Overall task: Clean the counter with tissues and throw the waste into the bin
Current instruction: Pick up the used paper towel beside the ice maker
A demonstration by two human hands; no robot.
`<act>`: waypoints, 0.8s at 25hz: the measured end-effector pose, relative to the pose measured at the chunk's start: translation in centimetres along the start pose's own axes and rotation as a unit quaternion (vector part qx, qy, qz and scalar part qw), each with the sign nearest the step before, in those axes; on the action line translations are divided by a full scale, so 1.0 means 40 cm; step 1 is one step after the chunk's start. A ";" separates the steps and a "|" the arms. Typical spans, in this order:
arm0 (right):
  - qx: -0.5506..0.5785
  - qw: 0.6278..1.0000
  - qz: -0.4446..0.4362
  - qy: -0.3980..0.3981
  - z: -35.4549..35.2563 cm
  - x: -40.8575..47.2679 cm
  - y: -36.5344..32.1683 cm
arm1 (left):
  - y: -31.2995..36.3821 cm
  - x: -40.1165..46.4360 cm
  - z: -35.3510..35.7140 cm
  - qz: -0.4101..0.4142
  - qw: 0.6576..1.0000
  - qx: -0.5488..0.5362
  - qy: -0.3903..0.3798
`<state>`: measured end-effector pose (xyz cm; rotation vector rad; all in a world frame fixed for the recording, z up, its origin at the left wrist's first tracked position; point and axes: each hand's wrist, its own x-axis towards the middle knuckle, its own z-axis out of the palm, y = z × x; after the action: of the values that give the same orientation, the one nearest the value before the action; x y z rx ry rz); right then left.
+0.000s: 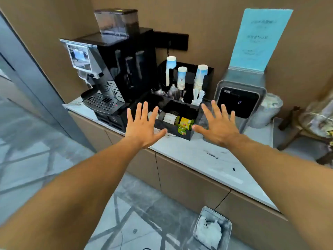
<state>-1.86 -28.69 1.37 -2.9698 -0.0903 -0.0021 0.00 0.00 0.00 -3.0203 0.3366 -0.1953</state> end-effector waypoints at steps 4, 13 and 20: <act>-0.011 0.998 -0.055 -0.011 0.055 0.074 -0.160 | -0.151 -0.026 0.039 -0.043 0.999 0.003 0.013; -0.032 0.988 -0.148 -0.033 0.152 0.250 -0.634 | -0.610 -0.129 0.095 -0.124 0.992 -0.015 0.001; -0.042 0.973 -0.221 -0.043 0.200 0.337 -0.942 | -0.876 -0.193 0.110 -0.193 0.981 -0.002 -0.011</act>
<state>9.29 10.53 -0.05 -2.9612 -0.7751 0.0664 0.60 36.12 -1.39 -3.0579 -0.2553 -0.1862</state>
